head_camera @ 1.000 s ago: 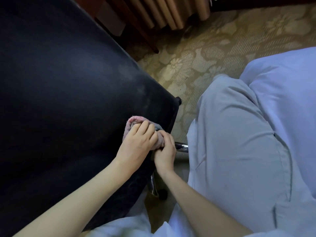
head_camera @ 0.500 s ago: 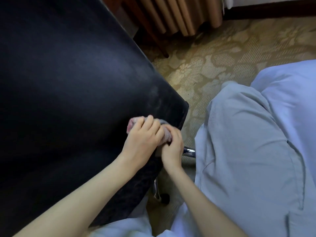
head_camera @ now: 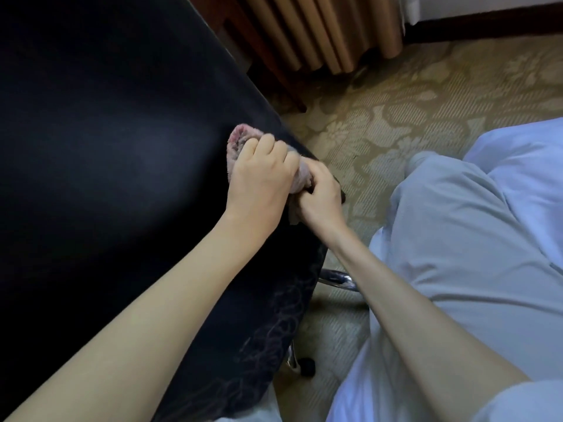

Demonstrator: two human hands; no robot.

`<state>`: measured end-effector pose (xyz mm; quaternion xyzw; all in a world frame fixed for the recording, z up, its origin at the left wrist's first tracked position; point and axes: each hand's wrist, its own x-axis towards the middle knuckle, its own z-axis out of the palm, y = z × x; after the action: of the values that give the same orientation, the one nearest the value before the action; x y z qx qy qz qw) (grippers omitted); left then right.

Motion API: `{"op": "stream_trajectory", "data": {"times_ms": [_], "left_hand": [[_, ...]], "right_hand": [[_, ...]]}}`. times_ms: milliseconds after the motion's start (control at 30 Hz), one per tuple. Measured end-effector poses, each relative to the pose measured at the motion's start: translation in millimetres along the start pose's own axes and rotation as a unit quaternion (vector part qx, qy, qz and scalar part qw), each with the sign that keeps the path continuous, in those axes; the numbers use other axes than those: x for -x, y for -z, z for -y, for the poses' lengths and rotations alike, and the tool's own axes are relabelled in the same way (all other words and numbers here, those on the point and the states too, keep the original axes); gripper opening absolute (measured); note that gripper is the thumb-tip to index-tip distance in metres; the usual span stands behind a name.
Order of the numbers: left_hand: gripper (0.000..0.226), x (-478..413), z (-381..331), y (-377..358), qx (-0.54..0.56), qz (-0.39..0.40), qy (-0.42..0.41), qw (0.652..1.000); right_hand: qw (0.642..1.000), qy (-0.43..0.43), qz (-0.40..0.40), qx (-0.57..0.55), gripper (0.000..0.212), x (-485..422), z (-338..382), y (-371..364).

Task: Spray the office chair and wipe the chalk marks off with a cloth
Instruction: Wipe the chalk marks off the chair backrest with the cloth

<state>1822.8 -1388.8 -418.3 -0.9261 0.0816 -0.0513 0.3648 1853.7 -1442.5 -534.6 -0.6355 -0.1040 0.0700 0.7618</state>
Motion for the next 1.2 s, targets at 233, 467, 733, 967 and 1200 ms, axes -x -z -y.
{"op": "stream_trajectory", "data": {"times_ms": [233,467,733,967,1200], "left_hand": [[0.016,109,-21,22,0.043,0.021,0.050,0.998],[0.027,171,-34,24,0.019,-0.002,0.064,0.998],[0.019,61,-28,9,-0.018,-0.009,0.037,0.999],[0.018,-64,-3,-2,-0.053,0.059,0.030,0.996],[0.018,-70,-13,-27,-0.026,0.154,0.037,0.987]], "right_hand": [[0.997,0.000,0.073,-0.019,0.052,106,3,-17],[0.995,-0.012,0.101,-0.008,0.056,147,-7,-27],[1.000,0.021,-0.009,-0.002,0.047,52,-17,-10],[1.000,-0.014,-0.016,0.005,0.060,-75,-15,9],[0.994,-0.093,0.059,0.009,0.057,-66,-49,2]]}}
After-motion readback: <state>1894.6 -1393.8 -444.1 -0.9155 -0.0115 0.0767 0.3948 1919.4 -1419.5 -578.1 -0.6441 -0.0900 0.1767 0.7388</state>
